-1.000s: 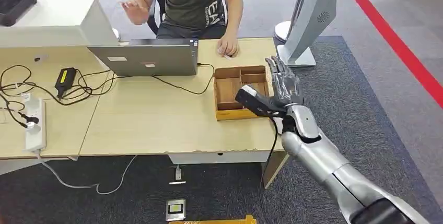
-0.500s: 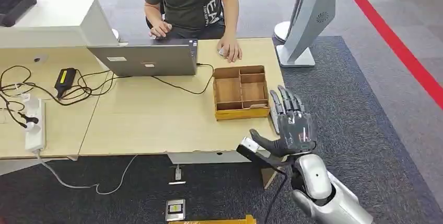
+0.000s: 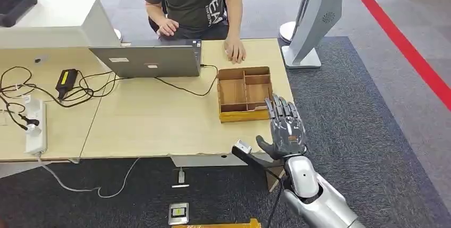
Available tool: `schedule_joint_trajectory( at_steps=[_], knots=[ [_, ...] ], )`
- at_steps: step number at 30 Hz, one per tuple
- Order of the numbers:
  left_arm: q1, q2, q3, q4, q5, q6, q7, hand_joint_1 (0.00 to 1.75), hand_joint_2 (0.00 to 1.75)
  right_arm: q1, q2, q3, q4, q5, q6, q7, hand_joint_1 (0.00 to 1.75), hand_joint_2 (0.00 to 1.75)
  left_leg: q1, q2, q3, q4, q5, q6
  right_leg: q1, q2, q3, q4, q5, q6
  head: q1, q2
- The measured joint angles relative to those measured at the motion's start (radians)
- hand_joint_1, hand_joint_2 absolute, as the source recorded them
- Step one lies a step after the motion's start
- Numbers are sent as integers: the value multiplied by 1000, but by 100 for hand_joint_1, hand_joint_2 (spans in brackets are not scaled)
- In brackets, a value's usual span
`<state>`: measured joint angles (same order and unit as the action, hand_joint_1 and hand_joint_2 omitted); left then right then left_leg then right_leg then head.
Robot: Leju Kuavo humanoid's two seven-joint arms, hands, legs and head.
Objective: Pass the card to the sensor for recognition and then transmit it.
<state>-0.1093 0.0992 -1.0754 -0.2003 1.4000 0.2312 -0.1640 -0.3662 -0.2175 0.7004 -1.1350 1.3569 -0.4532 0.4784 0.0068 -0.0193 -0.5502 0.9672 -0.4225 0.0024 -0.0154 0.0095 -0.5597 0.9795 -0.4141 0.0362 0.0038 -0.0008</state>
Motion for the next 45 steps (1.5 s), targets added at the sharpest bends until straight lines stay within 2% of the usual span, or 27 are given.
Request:
schedule_joint_trajectory(
  at_steps=[11, 20, 33, 45],
  knots=[
    [-1, 6, 0, 0, -15, -5, -3, 0, 0, -162, 116, -2, 320, -56, 25, -54, 0, 175, 0, 0, 0, 0, 0, 0, 0, 0, 0, 0, 0, 0, 0, 0],
    [0, 10, 0, 0, -19, -13, -1, 0, 0, -231, 172, -2, 445, -50, 58, -58, 0, 175, 0, 0, 0, 0, 0, 0, 0, 0, -1, 0, 0, 0, 0, 0],
    [1, 11, 0, 1, -9, -12, -2, 0, 0, -250, 193, -3, 506, -45, 121, -40, 0, 175, 0, 0, 0, 0, 0, 0, 0, 0, -1, 0, 0, 0, 0, 0],
    [1, 13, -3, 6, -40, -37, -4, 0, 0, -256, 175, -26, 509, -25, 159, -20, 0, 175, 0, 0, 0, 0, 0, 0, 0, 0, -1, 0, 1, 0, 0, 0]
  ],
)
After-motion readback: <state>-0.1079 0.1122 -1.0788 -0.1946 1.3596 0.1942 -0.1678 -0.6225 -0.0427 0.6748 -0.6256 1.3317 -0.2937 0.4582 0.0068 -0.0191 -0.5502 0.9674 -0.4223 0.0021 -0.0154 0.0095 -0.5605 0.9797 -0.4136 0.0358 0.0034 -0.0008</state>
